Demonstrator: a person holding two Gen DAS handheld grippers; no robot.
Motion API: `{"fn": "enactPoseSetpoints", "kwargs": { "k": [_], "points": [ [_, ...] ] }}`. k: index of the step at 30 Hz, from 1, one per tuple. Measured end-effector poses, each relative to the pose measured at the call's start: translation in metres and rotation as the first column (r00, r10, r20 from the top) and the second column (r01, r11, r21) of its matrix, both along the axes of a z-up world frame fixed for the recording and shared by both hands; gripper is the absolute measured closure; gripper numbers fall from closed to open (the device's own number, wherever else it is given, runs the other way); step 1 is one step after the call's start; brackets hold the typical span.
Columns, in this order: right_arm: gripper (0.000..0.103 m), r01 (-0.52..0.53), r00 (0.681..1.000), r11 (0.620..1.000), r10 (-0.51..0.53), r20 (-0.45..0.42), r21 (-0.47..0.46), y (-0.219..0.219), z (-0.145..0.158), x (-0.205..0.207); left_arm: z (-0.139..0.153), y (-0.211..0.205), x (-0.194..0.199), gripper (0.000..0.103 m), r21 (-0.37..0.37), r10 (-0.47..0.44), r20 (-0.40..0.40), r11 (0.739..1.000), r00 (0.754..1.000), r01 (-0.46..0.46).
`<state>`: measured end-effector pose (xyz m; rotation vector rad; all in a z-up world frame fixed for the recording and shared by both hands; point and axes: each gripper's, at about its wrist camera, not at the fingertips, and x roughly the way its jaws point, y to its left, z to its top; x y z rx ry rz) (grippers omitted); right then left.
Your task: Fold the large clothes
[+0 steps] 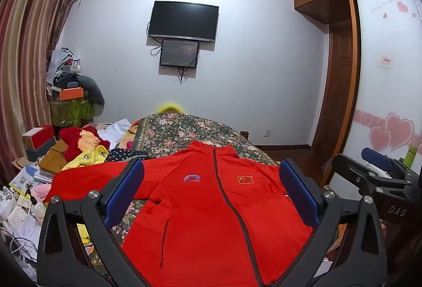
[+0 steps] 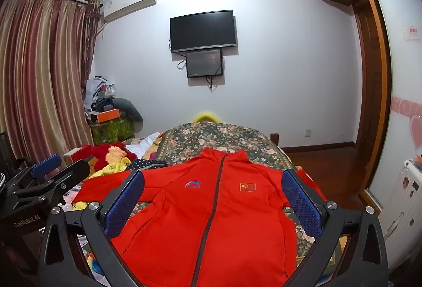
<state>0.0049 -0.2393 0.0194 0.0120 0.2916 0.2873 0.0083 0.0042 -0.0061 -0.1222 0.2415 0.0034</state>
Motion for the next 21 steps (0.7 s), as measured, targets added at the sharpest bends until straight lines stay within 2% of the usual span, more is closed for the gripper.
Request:
{"fn": "enactPoseSetpoints", "kwargs": {
  "k": [21],
  "points": [
    [0.0,0.001,1.0,1.0,-0.001,-0.009,0.003,-0.0012,-0.0022,0.0037,-0.0035,0.004,-0.0031,0.0,0.001,0.012,0.003,1.0,1.0,-0.012]
  ]
}}
